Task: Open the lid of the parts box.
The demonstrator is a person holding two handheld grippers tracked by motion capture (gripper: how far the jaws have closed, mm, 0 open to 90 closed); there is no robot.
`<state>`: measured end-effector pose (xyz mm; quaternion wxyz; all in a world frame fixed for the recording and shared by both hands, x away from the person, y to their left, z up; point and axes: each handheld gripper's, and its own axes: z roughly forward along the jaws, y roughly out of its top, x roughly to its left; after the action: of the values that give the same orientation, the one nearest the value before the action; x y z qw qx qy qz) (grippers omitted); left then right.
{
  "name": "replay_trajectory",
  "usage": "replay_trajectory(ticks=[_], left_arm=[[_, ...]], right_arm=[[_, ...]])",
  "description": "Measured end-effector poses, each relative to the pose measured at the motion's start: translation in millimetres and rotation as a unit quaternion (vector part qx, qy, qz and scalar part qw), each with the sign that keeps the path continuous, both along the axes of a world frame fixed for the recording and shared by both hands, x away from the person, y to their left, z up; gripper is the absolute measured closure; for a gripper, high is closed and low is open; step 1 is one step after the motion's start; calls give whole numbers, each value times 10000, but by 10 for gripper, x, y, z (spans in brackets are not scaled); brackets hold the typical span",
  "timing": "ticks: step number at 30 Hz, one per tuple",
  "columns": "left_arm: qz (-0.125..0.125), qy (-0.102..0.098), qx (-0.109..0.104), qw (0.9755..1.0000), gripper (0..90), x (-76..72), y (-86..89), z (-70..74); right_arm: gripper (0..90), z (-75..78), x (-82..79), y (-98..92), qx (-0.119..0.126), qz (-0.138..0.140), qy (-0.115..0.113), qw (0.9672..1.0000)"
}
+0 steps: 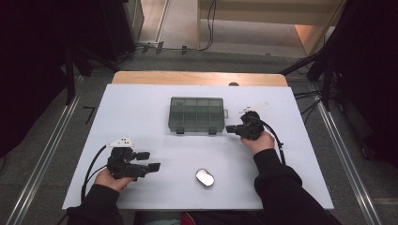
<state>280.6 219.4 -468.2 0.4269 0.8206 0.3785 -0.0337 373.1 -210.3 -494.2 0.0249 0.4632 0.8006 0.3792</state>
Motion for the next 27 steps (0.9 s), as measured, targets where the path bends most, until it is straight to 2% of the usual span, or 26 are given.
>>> replay_trajectory(ticks=[4,23,27], left_arm=[[7,6,5,10000,251,-2,-1,1],[2,15,4,10000,251,-1,0,-1],[-1,10,14,10000,251,2,5,1]], right_arm=[[874,-21,0,21,-15,11,54,10000],[874,-3,-18,27,9,86,-4,10000],[874,2,-31,63,-82,140,-71,9998]])
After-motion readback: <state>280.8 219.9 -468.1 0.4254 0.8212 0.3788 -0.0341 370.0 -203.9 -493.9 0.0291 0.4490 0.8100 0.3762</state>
